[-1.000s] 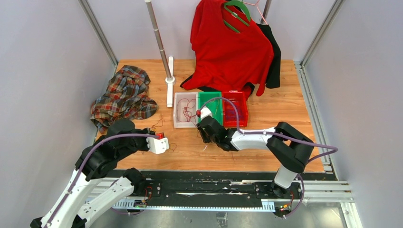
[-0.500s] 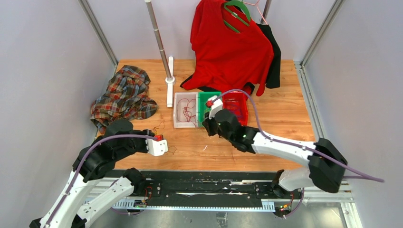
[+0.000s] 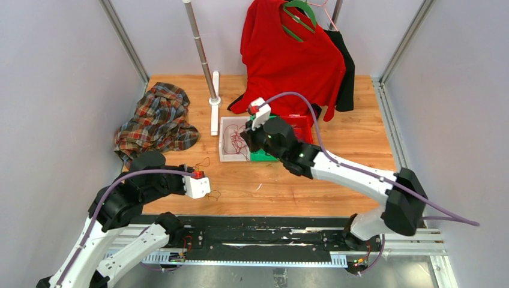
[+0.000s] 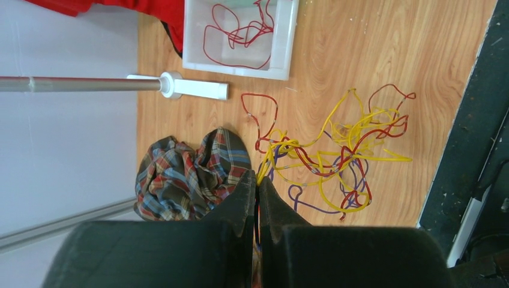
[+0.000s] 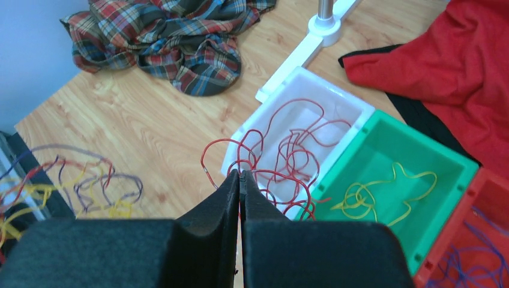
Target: Untangle the cables
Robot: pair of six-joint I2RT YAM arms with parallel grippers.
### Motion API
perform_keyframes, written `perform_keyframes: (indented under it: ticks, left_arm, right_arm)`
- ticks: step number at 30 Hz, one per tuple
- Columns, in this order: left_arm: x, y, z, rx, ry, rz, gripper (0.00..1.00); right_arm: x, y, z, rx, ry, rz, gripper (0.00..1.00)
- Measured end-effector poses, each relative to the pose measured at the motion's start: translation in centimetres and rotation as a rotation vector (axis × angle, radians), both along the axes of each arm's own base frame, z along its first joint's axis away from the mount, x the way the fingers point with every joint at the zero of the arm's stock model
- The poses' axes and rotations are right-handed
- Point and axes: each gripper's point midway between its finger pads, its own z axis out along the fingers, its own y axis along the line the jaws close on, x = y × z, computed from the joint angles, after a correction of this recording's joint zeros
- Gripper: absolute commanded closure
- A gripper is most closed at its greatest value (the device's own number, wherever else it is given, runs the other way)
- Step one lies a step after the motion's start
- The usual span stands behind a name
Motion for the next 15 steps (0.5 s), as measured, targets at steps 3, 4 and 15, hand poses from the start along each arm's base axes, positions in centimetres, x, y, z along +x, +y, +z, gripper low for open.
perform_keyframes:
  ticks: [3,4,15]
  left_arm:
    - [-0.3,-0.4,0.2,-0.023,0.01,-0.012,0.99]
    - [-0.4,-0.5,0.3,-0.032,0.014,-0.017,0.99]
    - [-1.7,-1.8,1.5,-0.123,0.035,-0.075,0.99]
  right_arm:
    - [1.7,1.8,-0.2,-0.008,0.006,0.002,0.99]
    - [2.3,2.4,-0.6,-0.016,0.013,0.0,0.99]
    - [8.4,5.7,-7.2,-0.153,0.094,-0.024,0.36]
